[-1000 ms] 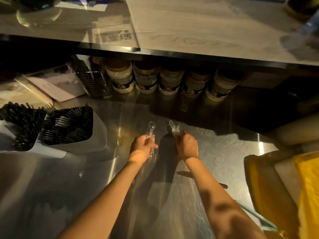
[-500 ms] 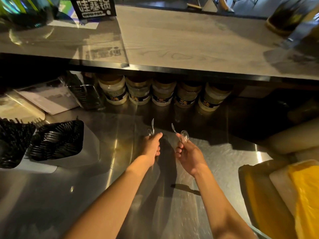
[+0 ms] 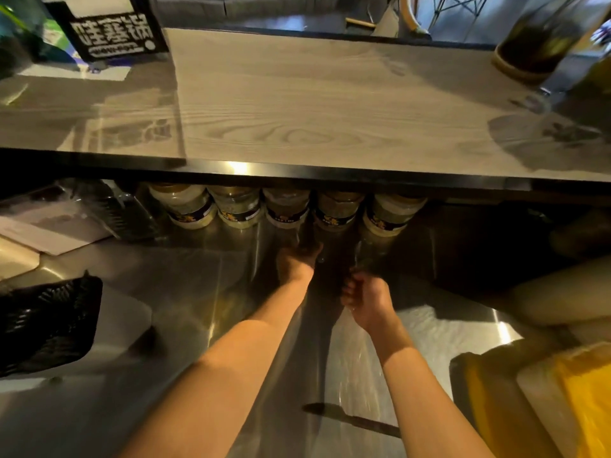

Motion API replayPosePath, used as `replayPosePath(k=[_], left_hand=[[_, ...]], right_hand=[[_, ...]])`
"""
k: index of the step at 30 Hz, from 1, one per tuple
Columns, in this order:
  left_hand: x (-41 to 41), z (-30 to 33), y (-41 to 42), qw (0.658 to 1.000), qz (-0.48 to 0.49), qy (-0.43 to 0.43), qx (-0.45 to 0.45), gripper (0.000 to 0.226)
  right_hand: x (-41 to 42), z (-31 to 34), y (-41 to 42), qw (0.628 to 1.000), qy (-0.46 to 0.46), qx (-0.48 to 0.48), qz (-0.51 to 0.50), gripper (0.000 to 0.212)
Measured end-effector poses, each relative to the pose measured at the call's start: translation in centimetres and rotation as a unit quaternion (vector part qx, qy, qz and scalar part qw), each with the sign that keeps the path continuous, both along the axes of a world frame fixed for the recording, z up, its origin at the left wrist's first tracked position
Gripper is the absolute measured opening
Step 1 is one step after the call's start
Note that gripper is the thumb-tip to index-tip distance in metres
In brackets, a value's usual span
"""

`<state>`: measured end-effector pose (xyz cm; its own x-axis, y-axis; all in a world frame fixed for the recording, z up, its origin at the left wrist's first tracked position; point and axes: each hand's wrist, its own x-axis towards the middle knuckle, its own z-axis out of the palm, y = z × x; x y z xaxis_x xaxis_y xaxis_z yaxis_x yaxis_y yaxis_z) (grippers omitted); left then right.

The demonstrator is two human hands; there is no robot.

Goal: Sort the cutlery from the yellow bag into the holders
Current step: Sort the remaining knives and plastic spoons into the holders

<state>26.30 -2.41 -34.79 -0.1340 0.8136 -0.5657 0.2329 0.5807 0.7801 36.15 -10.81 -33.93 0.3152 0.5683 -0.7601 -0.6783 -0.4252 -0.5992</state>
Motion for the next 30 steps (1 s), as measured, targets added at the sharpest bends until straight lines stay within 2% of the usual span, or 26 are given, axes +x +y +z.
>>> replayPosePath(k=[1, 3, 5, 9, 11, 13, 16, 18, 20, 23, 26, 28, 30], left_hand=[[0.4, -0.2, 0.2, 1.000, -0.013, 0.013, 0.006, 0.067], [1.2, -0.5, 0.7, 0.992, -0.068, 0.104, 0.004, 0.069], [1.6, -0.5, 1.0, 0.978, -0.098, 0.185, 0.006, 0.070], [2.0, -0.9, 1.5, 0.970, -0.086, 0.228, 0.011, 0.064], [1.8, -1.0, 1.4, 0.973, -0.080, 0.217, 0.006, 0.061], [1.4, -1.2, 1.0, 0.974, -0.084, 0.210, 0.013, 0.053], [0.7, -1.5, 0.5, 0.975, -0.105, 0.194, 0.030, 0.045], [0.2, -1.8, 0.3, 0.983, -0.106, 0.147, 0.020, 0.042], [-0.6, -2.3, 0.2, 0.997, -0.055, 0.054, -0.002, 0.040], [-2.0, -2.5, 0.0, 0.997, 0.000, -0.023, -0.080, 0.040], [-2.7, -2.6, -0.5, 0.994, -0.005, -0.056, -0.092, 0.019], [-3.1, -2.7, -1.1, 0.995, -0.008, -0.062, -0.082, 0.008], [-3.4, -2.9, -1.8, 0.995, -0.016, -0.073, -0.073, 0.012]], right_hand=[[0.2, -0.1, 0.1, 1.000, 0.007, -0.007, 0.001, 0.024], [0.9, -0.3, 0.3, 1.000, 0.001, -0.016, -0.002, 0.026], [1.4, -0.3, 0.4, 0.997, -0.063, -0.029, -0.021, 0.022], [3.4, -0.5, 1.1, 0.982, -0.169, -0.054, -0.063, 0.018], [4.6, -0.7, 1.4, 0.975, -0.204, -0.075, -0.041, 0.022], [5.3, -1.2, 1.5, 0.954, -0.287, -0.088, 0.023, 0.036], [5.5, -1.4, 2.2, 0.884, -0.439, -0.100, 0.129, 0.042], [5.5, -1.9, 3.2, 0.859, -0.469, -0.087, 0.185, 0.040], [5.5, -2.3, 4.0, 0.835, -0.477, -0.087, 0.261, 0.041], [5.4, -2.7, 4.0, 0.793, -0.502, -0.091, 0.334, 0.043], [5.0, -3.1, 3.4, 0.796, -0.504, -0.117, 0.314, 0.043], [4.5, -3.6, 2.5, 0.814, -0.481, -0.126, 0.300, 0.041], [4.0, -3.7, 1.3, 0.835, -0.475, -0.100, 0.259, 0.037]])
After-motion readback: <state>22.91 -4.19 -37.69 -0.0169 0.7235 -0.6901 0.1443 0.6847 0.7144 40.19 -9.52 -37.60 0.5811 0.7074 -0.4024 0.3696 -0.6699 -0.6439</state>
